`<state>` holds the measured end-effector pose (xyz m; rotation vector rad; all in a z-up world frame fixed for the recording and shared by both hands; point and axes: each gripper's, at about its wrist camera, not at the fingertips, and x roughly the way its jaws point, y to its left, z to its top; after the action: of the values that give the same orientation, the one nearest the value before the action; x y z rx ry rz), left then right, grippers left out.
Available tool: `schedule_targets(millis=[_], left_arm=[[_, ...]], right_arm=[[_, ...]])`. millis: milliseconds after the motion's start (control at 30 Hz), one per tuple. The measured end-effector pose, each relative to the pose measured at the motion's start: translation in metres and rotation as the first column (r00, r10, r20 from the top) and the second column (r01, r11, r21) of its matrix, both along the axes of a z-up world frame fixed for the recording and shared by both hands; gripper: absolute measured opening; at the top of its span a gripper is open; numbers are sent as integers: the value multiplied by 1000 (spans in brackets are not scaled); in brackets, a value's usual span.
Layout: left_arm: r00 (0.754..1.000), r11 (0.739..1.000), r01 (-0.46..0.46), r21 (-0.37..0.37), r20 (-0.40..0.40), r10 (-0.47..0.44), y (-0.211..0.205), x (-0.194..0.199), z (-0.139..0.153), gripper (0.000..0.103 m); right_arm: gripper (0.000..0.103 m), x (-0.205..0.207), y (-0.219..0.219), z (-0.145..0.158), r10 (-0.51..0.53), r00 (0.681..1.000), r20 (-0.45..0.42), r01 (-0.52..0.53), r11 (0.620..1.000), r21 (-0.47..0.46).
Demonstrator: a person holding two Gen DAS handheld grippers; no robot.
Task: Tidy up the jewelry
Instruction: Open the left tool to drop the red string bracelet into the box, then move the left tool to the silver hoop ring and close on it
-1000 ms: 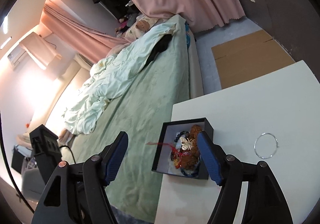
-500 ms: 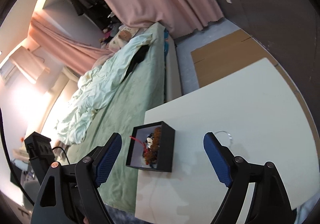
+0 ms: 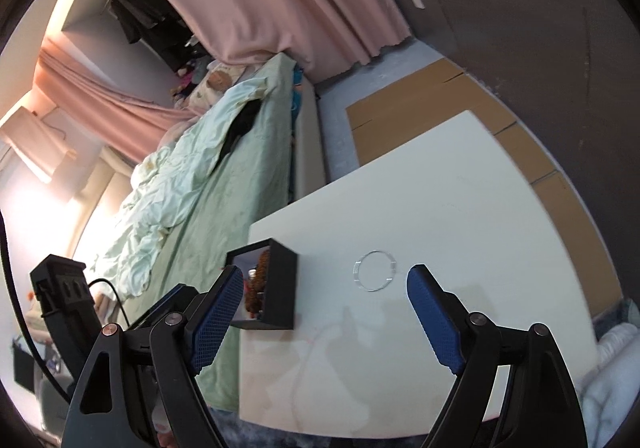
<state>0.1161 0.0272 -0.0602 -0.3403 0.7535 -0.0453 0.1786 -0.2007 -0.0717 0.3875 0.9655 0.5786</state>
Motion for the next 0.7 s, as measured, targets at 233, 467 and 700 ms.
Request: schedule_targets(millis=[233, 467, 700], left_arm=[[998, 999, 44, 21, -52, -43, -17, 15, -12, 78], [993, 996, 74, 58, -95, -68, -34, 29, -27, 62], [980, 987, 129, 101, -163, -111, -59, 47, -45, 61]], right_arm=[[84, 1, -21, -8, -12, 999, -31, 11, 1000, -23], [81, 6, -35, -22, -46, 995, -89, 44, 999, -16], [81, 17, -48, -32, -64, 989, -132, 65, 998, -3]])
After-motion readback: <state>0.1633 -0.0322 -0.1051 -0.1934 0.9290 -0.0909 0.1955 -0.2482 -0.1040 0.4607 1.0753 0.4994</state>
